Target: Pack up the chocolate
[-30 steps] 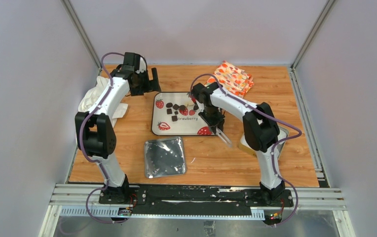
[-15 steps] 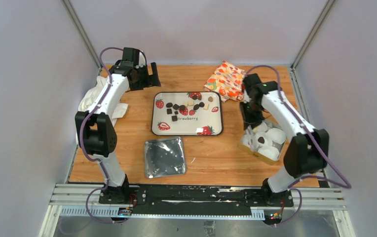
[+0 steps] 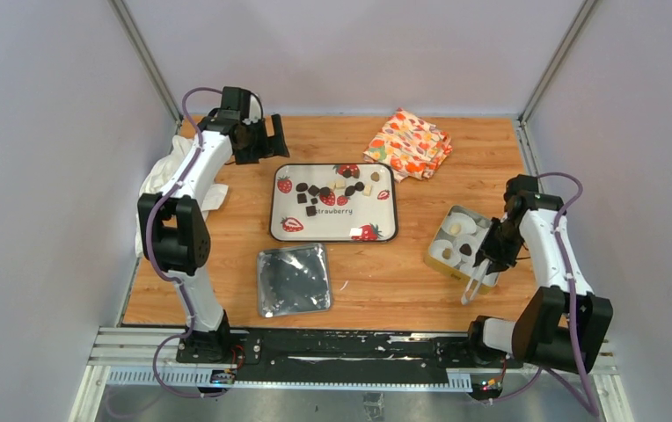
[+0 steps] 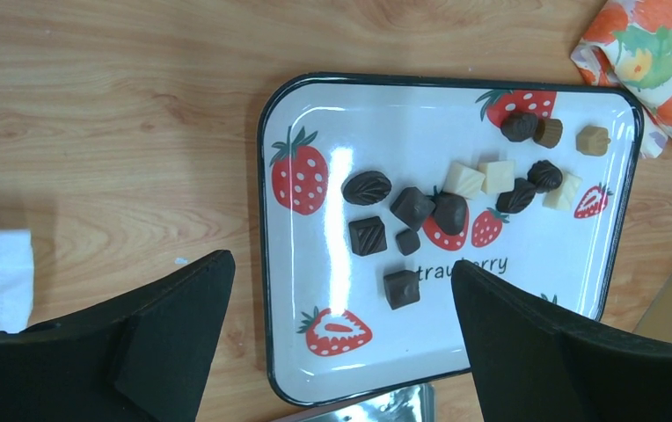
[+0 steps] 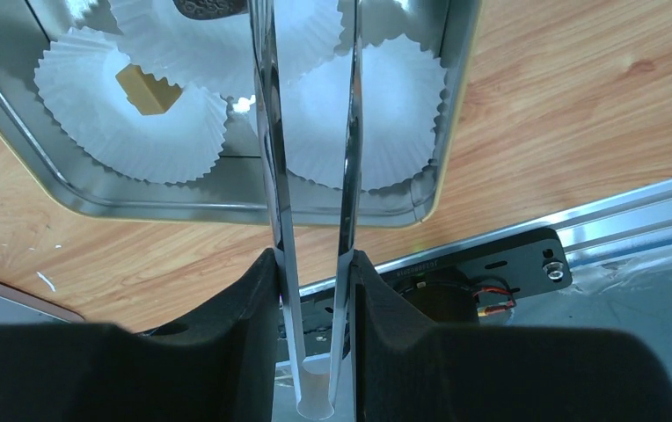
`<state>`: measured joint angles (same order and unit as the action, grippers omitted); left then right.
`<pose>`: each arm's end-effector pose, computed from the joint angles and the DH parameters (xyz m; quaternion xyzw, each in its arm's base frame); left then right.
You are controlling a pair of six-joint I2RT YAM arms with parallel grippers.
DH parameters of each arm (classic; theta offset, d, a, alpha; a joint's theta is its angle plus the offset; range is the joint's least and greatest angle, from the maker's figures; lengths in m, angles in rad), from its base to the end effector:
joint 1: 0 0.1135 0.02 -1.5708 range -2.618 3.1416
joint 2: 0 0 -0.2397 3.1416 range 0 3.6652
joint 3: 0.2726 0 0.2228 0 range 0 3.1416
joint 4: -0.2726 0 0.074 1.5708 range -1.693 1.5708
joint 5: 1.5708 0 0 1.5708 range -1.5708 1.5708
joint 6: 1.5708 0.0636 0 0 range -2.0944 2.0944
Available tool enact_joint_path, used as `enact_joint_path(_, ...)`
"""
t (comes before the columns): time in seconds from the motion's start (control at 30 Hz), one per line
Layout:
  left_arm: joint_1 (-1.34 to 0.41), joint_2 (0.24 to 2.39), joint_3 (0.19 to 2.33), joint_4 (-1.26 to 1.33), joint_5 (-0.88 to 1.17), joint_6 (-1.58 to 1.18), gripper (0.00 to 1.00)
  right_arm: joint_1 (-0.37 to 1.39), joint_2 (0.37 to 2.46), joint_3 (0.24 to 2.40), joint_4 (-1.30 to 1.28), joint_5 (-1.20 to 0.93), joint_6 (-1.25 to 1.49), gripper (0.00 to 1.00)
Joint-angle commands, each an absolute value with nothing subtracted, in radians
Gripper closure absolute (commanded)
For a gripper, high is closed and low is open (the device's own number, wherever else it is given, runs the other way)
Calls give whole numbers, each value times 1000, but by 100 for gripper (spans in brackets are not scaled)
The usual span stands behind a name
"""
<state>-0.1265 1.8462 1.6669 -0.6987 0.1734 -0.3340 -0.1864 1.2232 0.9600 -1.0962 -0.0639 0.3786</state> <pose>0.3898 -0.0606 0.2598 -0.0678 0.9351 -0.1565 0.3107 0.1874 -0.0312 0.2065 0.2738 0.9555 0.0417 0.1019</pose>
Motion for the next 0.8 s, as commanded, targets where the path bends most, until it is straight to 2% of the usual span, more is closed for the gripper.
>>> enact_joint_path(0.0, -121, 1860, 1703, -702, 204, -342, 0, -211, 1272, 976, -1066, -104, 366, 100)
enact_joint_path(0.43, -121, 1830, 1656, -702, 179, -330, 0, -253, 1379, 995, -1002, -99, 316, 93)
enact_joint_path(0.63, -121, 1827, 1648, -702, 177, -329, 0, -263, 1381, 971, -993, -104, 306, 71)
enact_joint_path(0.77, -121, 1830, 1647, -702, 178, -330, 0, -265, 1383, 960, -987, -109, 302, 67)
